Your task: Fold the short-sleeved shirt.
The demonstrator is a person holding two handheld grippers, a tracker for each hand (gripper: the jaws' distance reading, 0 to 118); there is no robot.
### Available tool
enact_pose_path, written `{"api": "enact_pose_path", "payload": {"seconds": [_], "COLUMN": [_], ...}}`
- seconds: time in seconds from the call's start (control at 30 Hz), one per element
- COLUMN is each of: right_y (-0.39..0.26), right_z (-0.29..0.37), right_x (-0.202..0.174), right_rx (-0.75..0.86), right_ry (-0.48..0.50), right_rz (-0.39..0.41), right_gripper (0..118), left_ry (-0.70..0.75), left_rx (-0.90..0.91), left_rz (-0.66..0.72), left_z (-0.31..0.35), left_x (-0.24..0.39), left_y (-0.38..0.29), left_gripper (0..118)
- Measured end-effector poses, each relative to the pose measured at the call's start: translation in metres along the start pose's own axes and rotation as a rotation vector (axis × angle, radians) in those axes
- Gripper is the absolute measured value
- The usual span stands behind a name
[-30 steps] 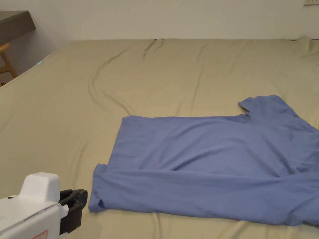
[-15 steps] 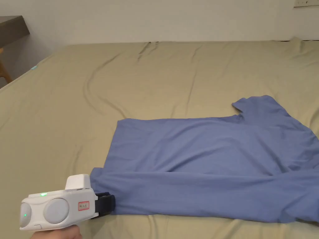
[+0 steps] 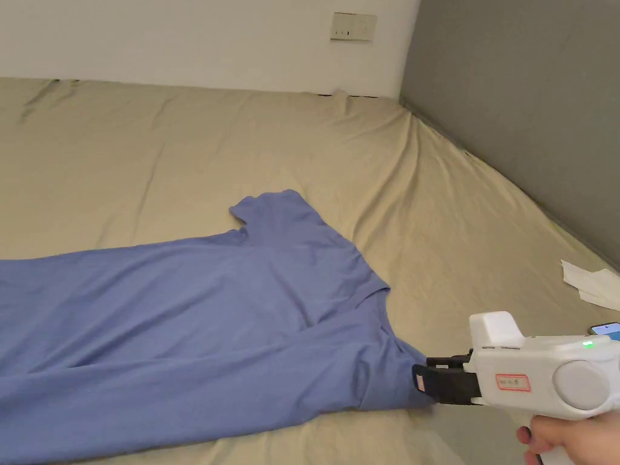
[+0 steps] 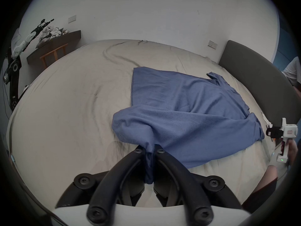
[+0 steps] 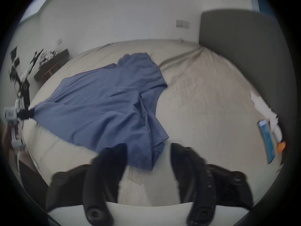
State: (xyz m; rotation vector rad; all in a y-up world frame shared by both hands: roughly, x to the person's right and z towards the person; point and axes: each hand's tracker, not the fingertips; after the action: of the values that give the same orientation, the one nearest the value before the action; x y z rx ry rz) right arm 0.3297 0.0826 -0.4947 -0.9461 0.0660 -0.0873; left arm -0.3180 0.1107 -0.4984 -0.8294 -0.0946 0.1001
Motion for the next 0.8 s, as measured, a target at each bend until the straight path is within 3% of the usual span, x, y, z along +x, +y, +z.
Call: {"api": "enact_pose_path", "payload": {"seconds": [0.03, 0.07, 0.17, 0.23, 0.27, 0.3, 0.33, 0.4, 0.43, 0.47, 0.57, 0.67, 0.8], "right_y": [0.002, 0.003, 0.000, -0.001, 0.002, 0.004, 0.001, 0.001, 0.001, 0.001, 0.002, 0.000, -0.017], "right_z": [-0.010, -0.017, -0.048, -0.048, -0.042, -0.039, -0.032, -0.026, -0.021, -0.014, 0.015, 0.041, 0.070], "right_x": [0.003, 0.004, 0.003, -0.003, -0.002, 0.001, -0.003, -0.014, -0.022, -0.026, -0.013, -0.014, -0.024], "right_rx": [-0.019, -0.026, -0.111, -0.068, -0.057, -0.044, -0.028, -0.054, -0.051, -0.037, 0.052, 0.000, -0.014], "right_ry": [0.017, 0.030, 0.058, -0.002, 0.008, 0.037, 0.115, 0.098, 0.021, -0.021, 0.025, -0.016, -0.013], "right_rz": [-0.039, -0.056, -0.058, -0.019, -0.041, -0.087, -0.154, -0.015, 0.077, 0.097, -0.011, 0.013, 0.060], "right_gripper": [68, 70, 69, 61, 47, 6, 6, 6, 6, 6, 6, 6, 6], "left_ry": [0.000, 0.002, 0.014, 0.019, 0.021, 0.020, 0.016, 0.013, 0.009, 0.005, -0.048, -0.157, -0.111], "left_rx": [-0.001, -0.003, -0.010, -0.020, -0.023, -0.025, -0.024, -0.020, -0.018, -0.015, 0.003, 0.000, -0.015], "left_rz": [0.001, 0.002, -0.005, -0.019, -0.025, -0.025, -0.021, -0.020, -0.021, -0.021, 0.008, 0.039, -0.026], "left_z": [-0.004, -0.004, -0.011, -0.012, -0.011, -0.012, -0.011, -0.007, -0.007, -0.003, 0.012, 0.033, 0.057], "left_x": [0.001, 0.003, 0.004, 0.004, 0.004, 0.003, 0.003, 0.003, 0.000, -0.001, -0.008, -0.021, -0.033], "left_y": [0.001, 0.003, 0.004, 0.003, 0.003, 0.002, 0.002, 0.003, 0.003, 0.004, 0.007, 0.012, 0.004], "left_gripper": [6, 6, 6, 6, 6, 6, 6, 6, 6, 6, 6, 6, 6]}}
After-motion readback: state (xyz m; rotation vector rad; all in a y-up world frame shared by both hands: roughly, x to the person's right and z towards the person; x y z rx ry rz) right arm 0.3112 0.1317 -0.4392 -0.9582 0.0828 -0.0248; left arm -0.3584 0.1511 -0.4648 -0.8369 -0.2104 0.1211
